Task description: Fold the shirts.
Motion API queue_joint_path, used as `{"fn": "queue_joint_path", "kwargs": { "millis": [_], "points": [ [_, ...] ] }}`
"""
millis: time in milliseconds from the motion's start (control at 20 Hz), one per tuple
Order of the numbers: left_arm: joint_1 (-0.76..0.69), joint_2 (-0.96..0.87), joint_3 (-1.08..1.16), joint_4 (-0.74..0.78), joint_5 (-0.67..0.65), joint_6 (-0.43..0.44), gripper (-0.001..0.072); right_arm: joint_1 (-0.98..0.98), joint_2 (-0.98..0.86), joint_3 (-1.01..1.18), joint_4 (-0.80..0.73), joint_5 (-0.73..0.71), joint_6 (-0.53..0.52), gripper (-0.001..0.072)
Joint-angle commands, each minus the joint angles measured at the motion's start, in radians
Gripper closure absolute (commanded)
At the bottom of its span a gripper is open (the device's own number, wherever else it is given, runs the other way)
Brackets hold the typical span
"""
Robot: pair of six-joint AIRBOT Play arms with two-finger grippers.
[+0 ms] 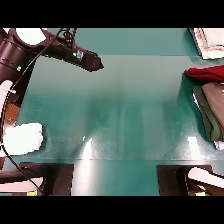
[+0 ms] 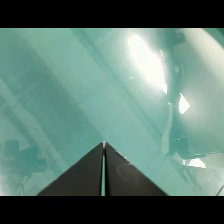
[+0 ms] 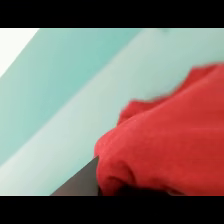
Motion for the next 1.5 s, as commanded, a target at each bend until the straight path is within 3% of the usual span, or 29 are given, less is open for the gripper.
{"fn": "queue_joint_path", "kwargs": {
  "millis": [0, 200, 550, 850, 1150, 1200, 1300, 1350, 1450],
  "points": [
    [-0.004, 0.0, 0.0, -0.001, 0.003, -0.001, 0.0682, -0.014, 0.003, 0.091, -0.002, 0.016, -0.002, 0.0696],
    [-0.004, 0.0, 0.0, 0.0, -0.007, 0.0, 0.0682, -0.06, 0.044, 0.198, -0.009, 0.116, -0.002, 0.0696],
    [-0.004, 0.0, 0.0, 0.01, -0.008, 0.001, 0.0682, -0.187, 0.158, 0.199, -0.04, 0.282, 0.0, 0.0696],
    [-0.004, 0.0, 0.0, 0.013, -0.034, 0.024, 0.0682, -0.187, 0.182, 0.199, -0.349, 0.509, 0.043, 0.0694],
    [-0.004, -0.001, -0.002, 0.015, -0.044, 0.027, 0.0682, -0.187, 0.182, 0.199, -0.695, 0.731, 0.195, 0.0685],
    [-0.004, -0.001, -0.002, 0.015, -0.044, 0.027, 0.0682, -0.187, 0.182, 0.199, -0.745, 0.755, 0.211, 0.0611],
    [-0.004, -0.001, -0.002, 0.015, -0.044, 0.027, 0.0682, -0.187, 0.189, 0.199, -0.832, 0.776, 0.213, 0.0277],
    [-0.004, -0.001, -0.002, 0.015, -0.045, 0.027, 0.0682, -0.188, 0.194, 0.199, -0.871, 0.777, 0.213, 0.0215],
    [-0.004, -0.001, -0.002, 0.015, -0.045, 0.027, 0.0682, -0.188, 0.203, 0.199, -0.898, 0.776, 0.216, 0.0214]
  ]
}}
